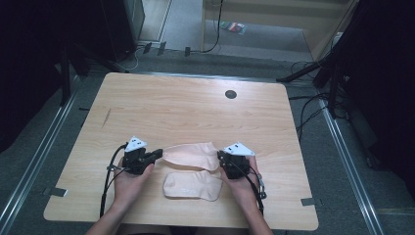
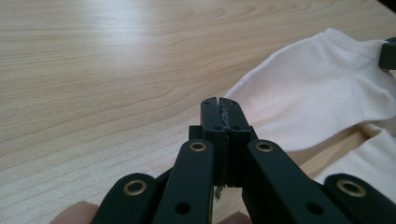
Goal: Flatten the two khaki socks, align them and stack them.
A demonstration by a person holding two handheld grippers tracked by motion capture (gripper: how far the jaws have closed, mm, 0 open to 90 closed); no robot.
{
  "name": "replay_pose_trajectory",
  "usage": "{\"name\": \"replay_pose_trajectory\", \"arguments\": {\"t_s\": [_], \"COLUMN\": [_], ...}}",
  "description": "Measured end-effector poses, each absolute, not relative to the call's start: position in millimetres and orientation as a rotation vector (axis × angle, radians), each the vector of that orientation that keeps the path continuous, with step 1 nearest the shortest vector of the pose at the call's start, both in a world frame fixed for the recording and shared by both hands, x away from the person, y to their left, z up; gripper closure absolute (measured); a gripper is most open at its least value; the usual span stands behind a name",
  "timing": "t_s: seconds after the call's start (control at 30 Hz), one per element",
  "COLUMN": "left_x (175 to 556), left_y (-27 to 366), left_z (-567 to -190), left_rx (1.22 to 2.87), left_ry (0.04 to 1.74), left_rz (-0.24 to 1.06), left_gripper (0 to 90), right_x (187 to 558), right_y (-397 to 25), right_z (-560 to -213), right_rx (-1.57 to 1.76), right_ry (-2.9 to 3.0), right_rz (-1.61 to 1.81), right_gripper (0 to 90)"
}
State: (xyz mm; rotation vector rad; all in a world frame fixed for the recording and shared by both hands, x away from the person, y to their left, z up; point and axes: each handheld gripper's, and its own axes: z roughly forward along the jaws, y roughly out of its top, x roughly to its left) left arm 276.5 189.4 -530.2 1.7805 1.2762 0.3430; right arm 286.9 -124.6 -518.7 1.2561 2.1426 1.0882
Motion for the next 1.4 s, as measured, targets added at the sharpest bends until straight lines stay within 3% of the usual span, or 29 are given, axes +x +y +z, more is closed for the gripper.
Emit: {"name": "replay_pose_trajectory", "arguments": {"t_s": [0.67, 1.4], "left_x": [229, 199], "left_y": [196, 195], "left_z": [-512, -531], "left_rx": [1.791, 1.846], "left_ry": [1.189, 1.210], "left_rz": [0.257, 0.178], "left_gripper": [90.0, 90.0], "right_x": [238, 203], "right_y": [-138, -137], "right_z": [-497, -512], "right_rx": [1.230, 1.222], "right_ry": [2.161, 2.239], "right_rz": [1.157, 1.111], "right_gripper": [88.8, 88.7]}}
